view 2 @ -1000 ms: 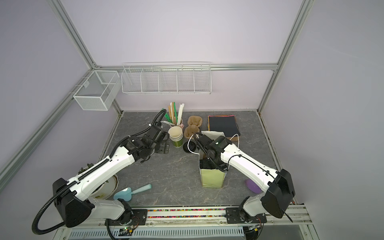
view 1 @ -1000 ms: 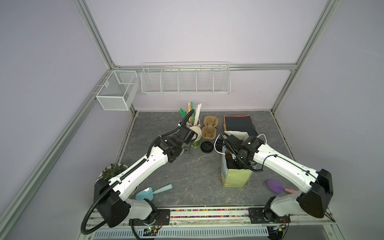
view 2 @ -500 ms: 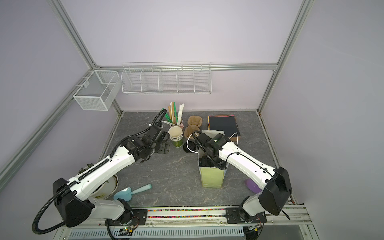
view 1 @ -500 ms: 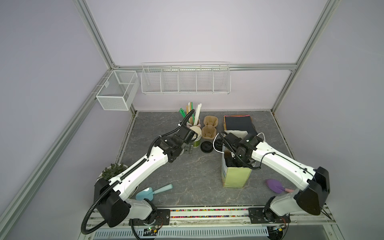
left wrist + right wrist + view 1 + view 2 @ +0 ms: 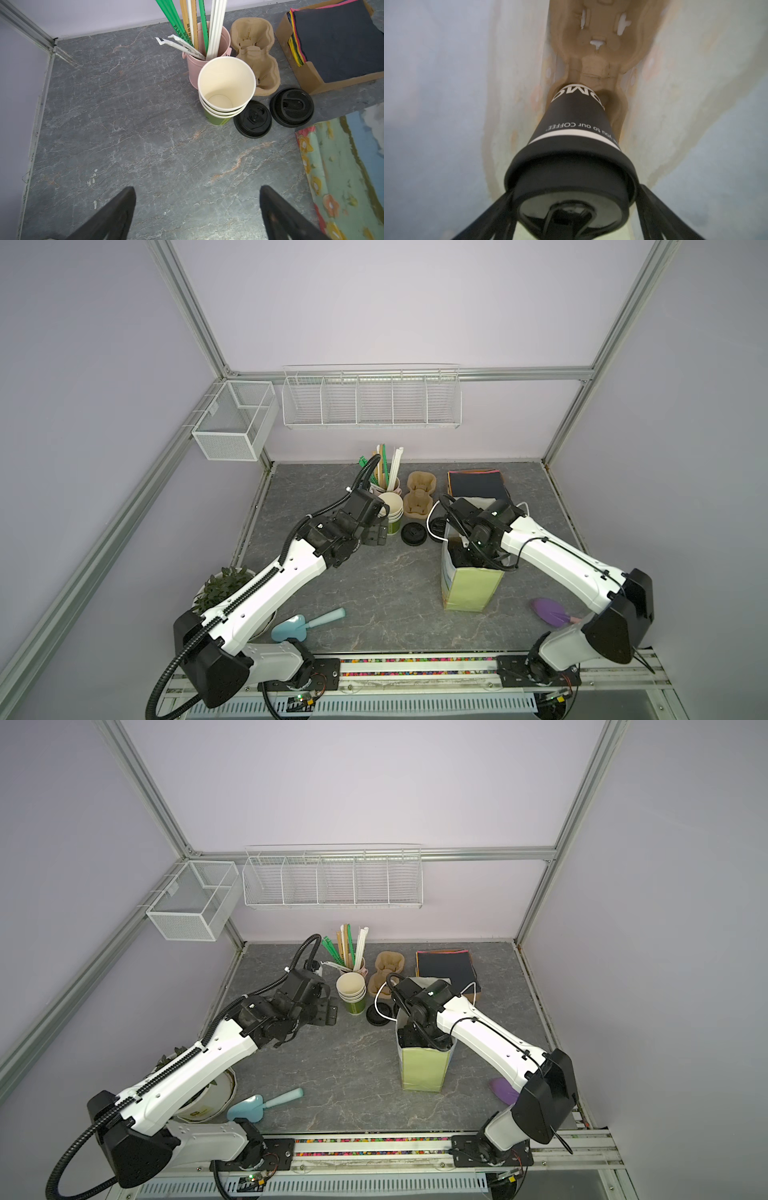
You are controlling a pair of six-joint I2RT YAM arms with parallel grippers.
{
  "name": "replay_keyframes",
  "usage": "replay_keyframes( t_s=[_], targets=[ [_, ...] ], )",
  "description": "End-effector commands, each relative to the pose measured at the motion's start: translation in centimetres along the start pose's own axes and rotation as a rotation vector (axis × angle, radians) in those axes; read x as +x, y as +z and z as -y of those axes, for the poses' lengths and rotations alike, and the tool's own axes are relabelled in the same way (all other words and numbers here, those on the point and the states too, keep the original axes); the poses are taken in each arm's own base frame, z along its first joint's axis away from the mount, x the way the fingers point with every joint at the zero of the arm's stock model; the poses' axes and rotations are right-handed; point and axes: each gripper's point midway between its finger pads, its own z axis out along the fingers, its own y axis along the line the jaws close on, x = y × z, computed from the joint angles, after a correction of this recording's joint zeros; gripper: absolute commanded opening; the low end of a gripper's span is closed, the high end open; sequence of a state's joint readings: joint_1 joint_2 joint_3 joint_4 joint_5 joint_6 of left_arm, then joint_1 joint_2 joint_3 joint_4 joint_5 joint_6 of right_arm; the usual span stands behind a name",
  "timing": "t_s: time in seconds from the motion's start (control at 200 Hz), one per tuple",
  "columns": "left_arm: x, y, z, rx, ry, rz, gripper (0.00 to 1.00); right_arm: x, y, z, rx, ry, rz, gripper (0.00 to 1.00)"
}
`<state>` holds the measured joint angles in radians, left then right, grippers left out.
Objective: Pack the takeout coffee
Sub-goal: 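Open the right gripper to release the black cup inside the bag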
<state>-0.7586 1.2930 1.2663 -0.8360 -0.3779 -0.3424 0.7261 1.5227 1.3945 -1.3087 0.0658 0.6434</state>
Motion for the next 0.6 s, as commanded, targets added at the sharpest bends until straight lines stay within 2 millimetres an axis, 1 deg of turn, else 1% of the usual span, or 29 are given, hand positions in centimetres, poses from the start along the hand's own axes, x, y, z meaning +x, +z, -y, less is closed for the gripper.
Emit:
replay_keyframes(
  t_s=[0.0, 0.145, 0.235, 0.465, 0.595],
  targets=[
    [-0.3, -0.5, 1.1, 0.045, 0.016, 0.011, 0.94, -0.9, -0.4, 0.2, -0.001, -0.011, 0.015, 0.88],
    [-0.6, -1.1, 2.2, 0.106, 0.008, 0.036, 0.93, -1.4, -0.6, 0.1, -0.023, -0.012, 0.023, 0.89],
    [-0.9, -1.6, 2.7, 0.128, 0.007, 0.052, 0.94, -1.6, -0.7, 0.4, -0.013, -0.008, 0.021, 0.89],
    [-1.0, -1.8, 3.5, 0.147, 0.018, 0.062, 0.94, -2.8, -1.6, 0.7, -0.022, -0.006, 0.049, 0.89],
    [-0.9, -1.7, 3.5, 0.138, 0.029, 0.061, 0.94, -3.3, -2.1, 1.0, -0.013, -0.004, 0.064, 0.89]
  ],
)
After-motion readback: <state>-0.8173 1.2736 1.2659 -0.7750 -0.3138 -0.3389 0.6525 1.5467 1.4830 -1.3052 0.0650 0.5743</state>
